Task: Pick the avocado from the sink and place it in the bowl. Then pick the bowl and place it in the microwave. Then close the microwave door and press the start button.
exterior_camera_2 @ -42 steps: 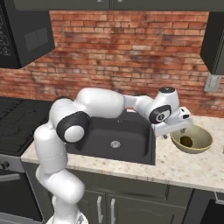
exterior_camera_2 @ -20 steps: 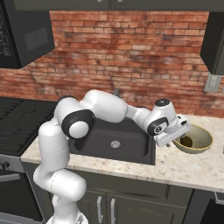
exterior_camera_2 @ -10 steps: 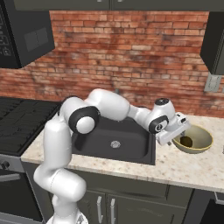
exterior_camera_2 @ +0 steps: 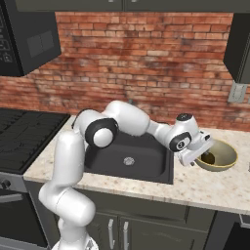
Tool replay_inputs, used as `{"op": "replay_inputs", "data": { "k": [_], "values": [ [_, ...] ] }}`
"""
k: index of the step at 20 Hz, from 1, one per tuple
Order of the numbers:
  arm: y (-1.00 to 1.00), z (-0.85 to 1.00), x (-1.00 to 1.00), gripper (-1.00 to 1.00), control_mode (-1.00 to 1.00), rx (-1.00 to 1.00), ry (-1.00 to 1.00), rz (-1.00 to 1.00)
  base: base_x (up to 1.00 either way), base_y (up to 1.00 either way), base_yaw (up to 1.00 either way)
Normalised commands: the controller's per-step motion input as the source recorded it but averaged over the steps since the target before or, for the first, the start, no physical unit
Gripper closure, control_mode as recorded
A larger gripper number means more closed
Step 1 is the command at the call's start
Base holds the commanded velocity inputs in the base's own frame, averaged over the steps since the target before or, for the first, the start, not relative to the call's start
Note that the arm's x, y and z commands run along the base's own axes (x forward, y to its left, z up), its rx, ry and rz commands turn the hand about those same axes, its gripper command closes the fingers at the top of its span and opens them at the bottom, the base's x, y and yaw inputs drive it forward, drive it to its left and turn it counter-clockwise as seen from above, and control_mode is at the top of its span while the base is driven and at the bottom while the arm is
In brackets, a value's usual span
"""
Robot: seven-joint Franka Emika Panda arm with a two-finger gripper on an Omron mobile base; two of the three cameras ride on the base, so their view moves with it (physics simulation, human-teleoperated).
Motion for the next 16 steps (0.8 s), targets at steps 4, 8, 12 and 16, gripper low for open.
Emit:
{"op": "replay_inputs", "data": {
  "k": [4,8,12,16],
  "values": [
    [-0.12,-0.3,0.0,-1.0,-1.0,0.0,0.05,0.02,0.0,0.0,0.0],
    [-0.08,-0.24,0.0,1.0,-1.0,-0.01,0.01,0.0,0.0,0.0,0.0],
    [-0.03,-0.07,0.0,1.0,-1.0,-0.01,0.0,0.0,0.0,0.0,0.0],
    [0.01,0.38,-0.24,1.0,-1.0,0.0,0.0,0.05,0.0,0.0,0.0]
  ]
}}
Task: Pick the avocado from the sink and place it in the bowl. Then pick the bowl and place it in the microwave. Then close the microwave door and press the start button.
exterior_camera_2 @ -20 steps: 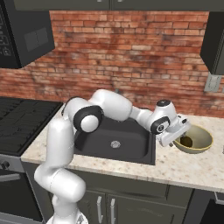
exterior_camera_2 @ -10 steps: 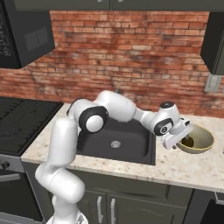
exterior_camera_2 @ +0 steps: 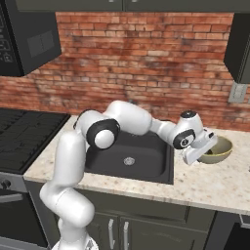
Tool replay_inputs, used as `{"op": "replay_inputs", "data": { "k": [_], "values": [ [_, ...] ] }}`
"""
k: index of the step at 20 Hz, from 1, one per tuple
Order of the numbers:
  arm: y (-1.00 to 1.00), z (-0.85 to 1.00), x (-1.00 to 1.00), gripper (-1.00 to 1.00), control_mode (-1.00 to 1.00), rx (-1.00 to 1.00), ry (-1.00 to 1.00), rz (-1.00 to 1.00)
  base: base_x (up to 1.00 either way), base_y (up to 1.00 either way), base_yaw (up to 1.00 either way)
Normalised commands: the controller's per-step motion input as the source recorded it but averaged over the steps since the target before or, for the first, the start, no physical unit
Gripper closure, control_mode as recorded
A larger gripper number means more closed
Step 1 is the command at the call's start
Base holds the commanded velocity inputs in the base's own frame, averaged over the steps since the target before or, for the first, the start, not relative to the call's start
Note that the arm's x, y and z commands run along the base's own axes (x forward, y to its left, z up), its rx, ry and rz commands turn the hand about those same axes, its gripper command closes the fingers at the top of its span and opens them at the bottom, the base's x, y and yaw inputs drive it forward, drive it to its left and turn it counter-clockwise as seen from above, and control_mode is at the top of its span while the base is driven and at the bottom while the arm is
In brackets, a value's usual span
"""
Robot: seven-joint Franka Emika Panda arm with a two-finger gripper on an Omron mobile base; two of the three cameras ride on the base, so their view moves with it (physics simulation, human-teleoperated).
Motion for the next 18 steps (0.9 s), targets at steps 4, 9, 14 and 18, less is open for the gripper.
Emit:
{"op": "replay_inputs", "data": {
  "k": [4,9,14,18],
  "values": [
    [0.17,0.9,-0.57,1.0,-1.0,0.0,0.01,0.11,0.0,0.0,0.0],
    [0.54,1.0,-0.7,1.0,-1.0,-0.01,0.02,0.15,0.0,0.0,0.0],
    [0.93,1.0,-0.92,1.0,-1.0,-0.01,0.0,0.11,0.0,0.0,0.0],
    [0.96,1.0,-1.0,1.0,-1.0,0.0,-0.02,0.04,0.0,0.0,0.0]
  ]
}}
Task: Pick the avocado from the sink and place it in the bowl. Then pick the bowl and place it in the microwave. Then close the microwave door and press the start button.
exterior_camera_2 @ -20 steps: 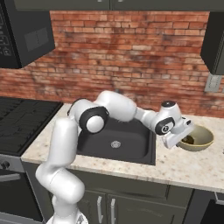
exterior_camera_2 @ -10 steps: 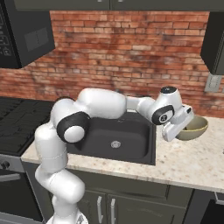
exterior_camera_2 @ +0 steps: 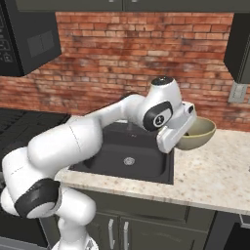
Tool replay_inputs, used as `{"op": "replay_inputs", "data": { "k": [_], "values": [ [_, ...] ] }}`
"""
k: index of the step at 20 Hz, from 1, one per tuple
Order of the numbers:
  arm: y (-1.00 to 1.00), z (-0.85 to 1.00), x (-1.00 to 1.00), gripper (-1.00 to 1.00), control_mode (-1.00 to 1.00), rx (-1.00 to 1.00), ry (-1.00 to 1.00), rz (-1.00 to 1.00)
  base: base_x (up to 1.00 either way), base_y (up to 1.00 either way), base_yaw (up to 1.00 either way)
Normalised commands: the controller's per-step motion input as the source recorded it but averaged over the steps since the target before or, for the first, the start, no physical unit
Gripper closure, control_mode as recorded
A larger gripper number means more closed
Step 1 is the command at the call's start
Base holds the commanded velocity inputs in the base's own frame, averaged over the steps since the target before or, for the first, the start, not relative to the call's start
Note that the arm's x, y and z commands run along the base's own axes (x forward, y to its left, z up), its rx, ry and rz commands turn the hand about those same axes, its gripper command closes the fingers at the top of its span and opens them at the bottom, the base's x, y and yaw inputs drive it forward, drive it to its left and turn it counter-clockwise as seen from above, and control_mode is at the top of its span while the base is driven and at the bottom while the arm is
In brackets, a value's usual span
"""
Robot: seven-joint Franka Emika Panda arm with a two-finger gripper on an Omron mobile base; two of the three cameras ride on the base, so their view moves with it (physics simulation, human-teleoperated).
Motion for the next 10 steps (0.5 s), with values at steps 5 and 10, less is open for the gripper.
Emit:
{"op": "replay_inputs", "data": {
  "k": [5,10],
  "values": [
    [1.0,1.0,-0.96,1.0,-1.0,-0.02,-0.03,0.0,0.0,0.0,0.0],
    [0.99,1.0,-0.77,1.0,-1.0,-0.01,-0.01,0.0,0.0,0.0,0.0]
  ]
}}
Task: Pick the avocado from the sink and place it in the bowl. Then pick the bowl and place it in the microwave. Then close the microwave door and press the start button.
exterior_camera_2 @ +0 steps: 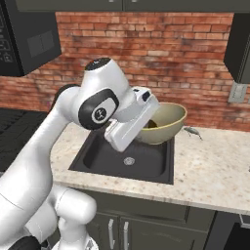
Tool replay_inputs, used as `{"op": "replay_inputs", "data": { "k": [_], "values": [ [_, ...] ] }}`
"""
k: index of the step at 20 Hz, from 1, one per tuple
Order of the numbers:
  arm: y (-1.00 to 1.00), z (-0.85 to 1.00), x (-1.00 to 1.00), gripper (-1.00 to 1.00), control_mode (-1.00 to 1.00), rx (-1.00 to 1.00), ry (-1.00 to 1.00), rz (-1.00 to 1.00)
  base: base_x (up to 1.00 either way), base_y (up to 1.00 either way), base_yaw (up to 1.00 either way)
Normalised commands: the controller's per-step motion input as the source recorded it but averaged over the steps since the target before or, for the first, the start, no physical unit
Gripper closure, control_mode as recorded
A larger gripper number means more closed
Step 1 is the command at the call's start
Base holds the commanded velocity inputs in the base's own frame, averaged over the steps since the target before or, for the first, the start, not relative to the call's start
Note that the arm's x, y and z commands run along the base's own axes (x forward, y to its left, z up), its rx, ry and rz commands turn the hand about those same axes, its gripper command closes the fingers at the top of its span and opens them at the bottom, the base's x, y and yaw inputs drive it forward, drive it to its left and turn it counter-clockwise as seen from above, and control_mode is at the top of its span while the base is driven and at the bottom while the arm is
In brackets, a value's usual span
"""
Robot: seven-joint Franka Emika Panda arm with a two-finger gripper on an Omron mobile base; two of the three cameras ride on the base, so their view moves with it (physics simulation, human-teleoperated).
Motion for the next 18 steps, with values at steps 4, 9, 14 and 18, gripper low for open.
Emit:
{"op": "replay_inputs", "data": {
  "k": [4,9,14,18],
  "values": [
    [0.84,0.83,-0.41,1.0,-1.0,0.0,0.0,0.0,0.0,0.0,0.0],
    [0.51,0.22,-0.13,1.0,-1.0,0.0,-0.16,0.14,0.0,0.0,0.0],
    [0.52,0.0,-0.06,1.0,-1.0,0.01,-0.11,0.3,0.0,0.0,0.0],
    [0.25,0.0,-0.06,1.0,-1.0,0.05,-0.06,0.3,0.0,0.0,0.0]
  ]
}}
